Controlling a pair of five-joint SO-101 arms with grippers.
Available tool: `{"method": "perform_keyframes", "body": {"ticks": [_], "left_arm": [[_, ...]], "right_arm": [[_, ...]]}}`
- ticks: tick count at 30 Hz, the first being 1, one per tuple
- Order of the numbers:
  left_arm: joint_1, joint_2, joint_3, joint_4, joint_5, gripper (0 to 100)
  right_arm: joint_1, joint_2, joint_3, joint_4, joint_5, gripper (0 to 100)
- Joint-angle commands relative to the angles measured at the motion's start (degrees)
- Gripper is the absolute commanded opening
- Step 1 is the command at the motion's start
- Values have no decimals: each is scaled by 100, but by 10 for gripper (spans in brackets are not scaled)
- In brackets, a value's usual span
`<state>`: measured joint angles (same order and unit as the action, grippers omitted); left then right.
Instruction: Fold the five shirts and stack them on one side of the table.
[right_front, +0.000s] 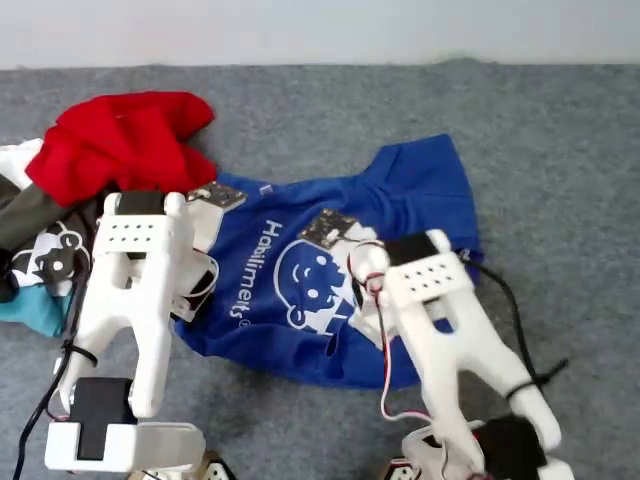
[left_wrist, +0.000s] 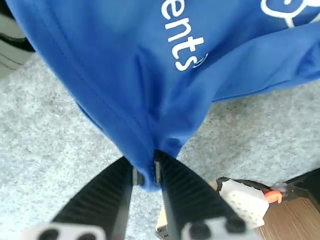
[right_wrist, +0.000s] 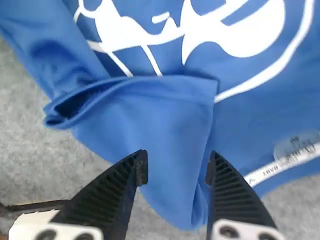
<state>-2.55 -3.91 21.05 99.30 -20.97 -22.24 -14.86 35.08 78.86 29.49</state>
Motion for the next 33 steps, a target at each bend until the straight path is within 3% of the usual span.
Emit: {"method": "perform_keyframes", "body": {"ticks": [1, 5, 18, 26, 33], "left_arm": [[44, -149, -22, 18, -53, 27], [44, -149, -22, 18, -53, 27], [70, -149, -22, 18, -53, 27], [70, -149, -22, 18, -53, 27], [70, -149, -22, 18, -53, 27]], "right_arm": [[-48, 330, -220, -365, -70, 165], [-136, 576, -229, -523, -53, 117], [-127, 1007, -229, -1279, -70, 207], [-119, 1578, -229, -1569, -53, 185], [-127, 1789, -237, -1613, -18, 38]]}}
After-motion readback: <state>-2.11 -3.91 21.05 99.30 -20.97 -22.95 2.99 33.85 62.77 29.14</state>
